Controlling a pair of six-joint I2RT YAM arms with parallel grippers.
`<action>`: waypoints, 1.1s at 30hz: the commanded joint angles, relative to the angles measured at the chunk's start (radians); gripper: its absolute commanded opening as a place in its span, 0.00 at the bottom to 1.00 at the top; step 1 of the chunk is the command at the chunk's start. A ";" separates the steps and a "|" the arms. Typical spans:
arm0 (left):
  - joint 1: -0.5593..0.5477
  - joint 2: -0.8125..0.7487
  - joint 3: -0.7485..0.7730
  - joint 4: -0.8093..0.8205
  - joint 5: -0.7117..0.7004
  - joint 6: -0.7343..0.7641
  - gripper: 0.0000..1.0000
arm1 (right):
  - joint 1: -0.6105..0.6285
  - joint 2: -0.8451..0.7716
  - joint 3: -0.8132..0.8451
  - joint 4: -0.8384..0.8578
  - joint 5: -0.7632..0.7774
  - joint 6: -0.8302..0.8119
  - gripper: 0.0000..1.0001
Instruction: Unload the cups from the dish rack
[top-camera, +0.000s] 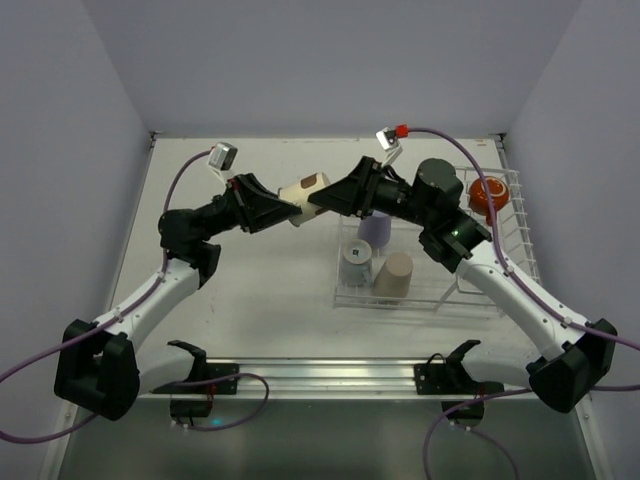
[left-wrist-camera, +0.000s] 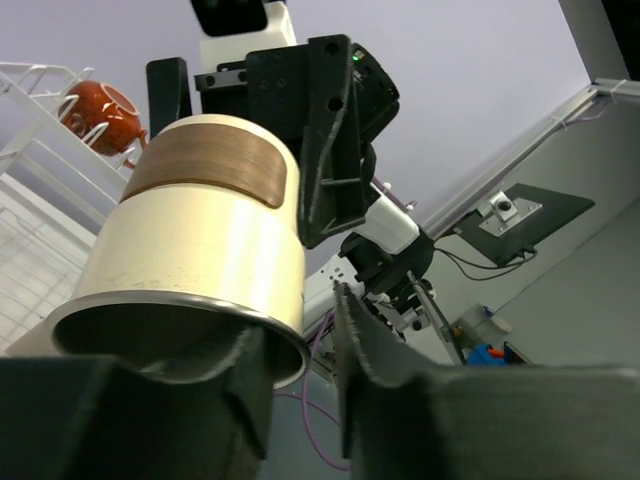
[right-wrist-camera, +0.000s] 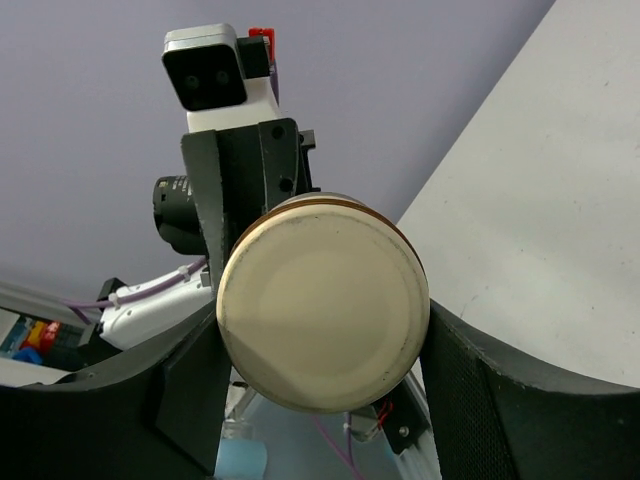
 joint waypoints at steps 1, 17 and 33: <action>-0.004 -0.008 0.014 -0.054 -0.002 0.076 0.26 | 0.006 -0.018 0.050 0.019 0.060 -0.042 0.00; 0.246 -0.069 0.141 -0.968 -0.042 0.670 0.00 | 0.008 0.009 0.348 -0.619 0.368 -0.249 0.82; 0.276 0.147 0.445 -1.663 -0.769 1.231 0.00 | 0.026 0.590 1.009 -1.386 0.853 -0.377 0.83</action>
